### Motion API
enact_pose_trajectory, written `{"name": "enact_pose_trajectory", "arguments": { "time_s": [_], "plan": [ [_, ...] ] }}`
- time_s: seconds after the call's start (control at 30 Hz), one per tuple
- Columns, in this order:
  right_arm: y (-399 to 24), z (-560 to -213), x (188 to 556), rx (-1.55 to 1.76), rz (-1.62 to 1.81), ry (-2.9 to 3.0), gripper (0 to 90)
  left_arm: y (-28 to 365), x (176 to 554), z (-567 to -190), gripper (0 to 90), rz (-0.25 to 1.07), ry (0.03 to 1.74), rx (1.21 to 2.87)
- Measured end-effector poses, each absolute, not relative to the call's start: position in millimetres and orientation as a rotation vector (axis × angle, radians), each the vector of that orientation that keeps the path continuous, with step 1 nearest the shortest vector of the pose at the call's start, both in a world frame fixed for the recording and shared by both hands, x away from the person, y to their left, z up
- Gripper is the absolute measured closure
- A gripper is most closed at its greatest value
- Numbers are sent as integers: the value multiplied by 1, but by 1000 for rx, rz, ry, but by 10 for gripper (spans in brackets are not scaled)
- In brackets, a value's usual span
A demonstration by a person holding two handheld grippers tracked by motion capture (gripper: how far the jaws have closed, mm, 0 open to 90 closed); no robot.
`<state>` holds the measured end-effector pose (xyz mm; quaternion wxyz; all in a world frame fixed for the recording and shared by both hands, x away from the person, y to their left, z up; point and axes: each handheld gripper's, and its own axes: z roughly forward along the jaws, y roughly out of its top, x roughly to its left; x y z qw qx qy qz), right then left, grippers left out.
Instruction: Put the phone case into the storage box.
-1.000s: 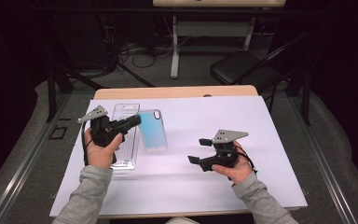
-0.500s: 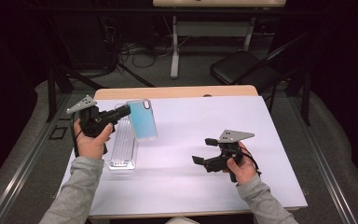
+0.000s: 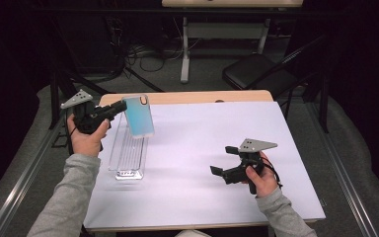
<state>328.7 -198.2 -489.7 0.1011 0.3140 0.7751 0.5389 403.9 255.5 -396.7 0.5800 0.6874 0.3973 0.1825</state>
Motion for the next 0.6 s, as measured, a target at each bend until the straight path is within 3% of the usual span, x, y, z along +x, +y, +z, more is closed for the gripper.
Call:
{"name": "enact_pose_trajectory", "arguments": {
  "time_s": [0.6],
  "plan": [
    [-210, -491, 330, 949, 1590, 2265, 0, 275, 447, -389, 839, 492, 990, 1621]
  ]
}}
